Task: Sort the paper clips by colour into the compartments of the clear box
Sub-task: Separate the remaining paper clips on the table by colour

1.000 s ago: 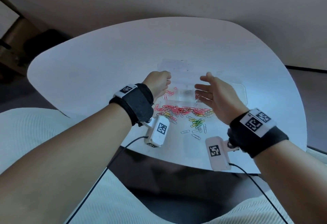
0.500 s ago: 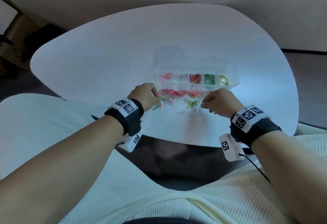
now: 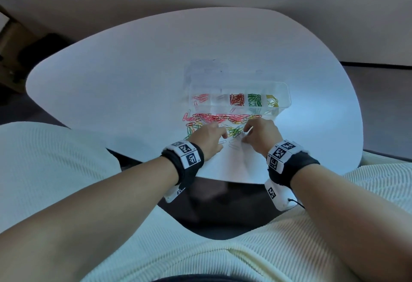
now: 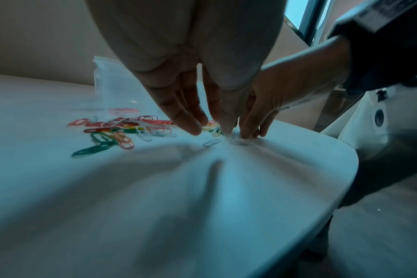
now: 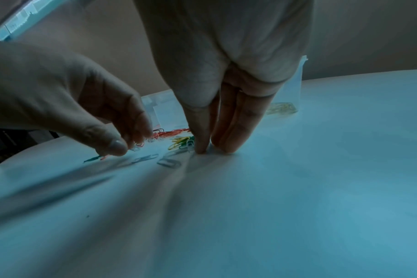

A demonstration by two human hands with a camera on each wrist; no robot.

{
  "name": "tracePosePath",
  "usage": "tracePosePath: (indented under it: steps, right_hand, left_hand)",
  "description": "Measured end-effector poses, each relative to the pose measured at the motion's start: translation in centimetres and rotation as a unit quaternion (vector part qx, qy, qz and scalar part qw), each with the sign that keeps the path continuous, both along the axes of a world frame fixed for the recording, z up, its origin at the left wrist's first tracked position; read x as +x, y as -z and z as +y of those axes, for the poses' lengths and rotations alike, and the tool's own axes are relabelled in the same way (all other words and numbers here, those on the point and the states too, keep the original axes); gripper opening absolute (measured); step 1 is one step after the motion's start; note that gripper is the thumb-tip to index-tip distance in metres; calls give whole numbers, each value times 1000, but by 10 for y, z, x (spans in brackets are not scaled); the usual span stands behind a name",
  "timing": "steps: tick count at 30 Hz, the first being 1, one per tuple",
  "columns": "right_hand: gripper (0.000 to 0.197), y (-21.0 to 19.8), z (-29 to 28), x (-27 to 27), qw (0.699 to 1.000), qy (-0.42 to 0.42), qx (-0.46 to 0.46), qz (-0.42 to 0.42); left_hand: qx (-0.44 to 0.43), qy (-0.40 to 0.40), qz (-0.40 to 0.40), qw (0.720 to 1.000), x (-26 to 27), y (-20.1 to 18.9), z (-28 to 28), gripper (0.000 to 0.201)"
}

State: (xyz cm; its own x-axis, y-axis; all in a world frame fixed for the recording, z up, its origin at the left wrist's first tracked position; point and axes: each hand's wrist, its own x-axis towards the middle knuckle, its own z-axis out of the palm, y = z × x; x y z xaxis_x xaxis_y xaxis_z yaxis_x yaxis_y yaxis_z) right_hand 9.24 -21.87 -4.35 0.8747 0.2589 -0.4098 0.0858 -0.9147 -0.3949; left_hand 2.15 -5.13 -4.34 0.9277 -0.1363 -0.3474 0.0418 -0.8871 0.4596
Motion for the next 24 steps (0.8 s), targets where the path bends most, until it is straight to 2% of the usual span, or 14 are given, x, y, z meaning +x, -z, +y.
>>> tracePosePath:
  steps: [5,11,17,19,21,23,24]
  right_hand:
    - [16,1,-1,1,1000,22,-1,10]
    - [43,-5,0,-2,997,-10,-72,6]
    - [32,-7,1,-7,993,-34,-111,-6]
    - [21,-7,0,-5,997,-4,-77,16]
    - [14,-8,-1,1,995,70,4,65]
    - [17,-10,-3,8,959,193,129,160]
    - [20,-12,-4,8,929,245,195,195]
  left_hand:
    - [23,38,-2,999,-3,12,3,36]
    - [55,47,-5,997,2,12,1,26]
    - [73,25,5,997,-1,9,-1,29]
    - [63,5,17,998,-1,7,0,32]
    - [47,-27,34,998,-1,4,1,27]
    - [6,-87,47,995,-1,0,1,13]
    - [-29,-117,57,991,0,-1,-1,17]
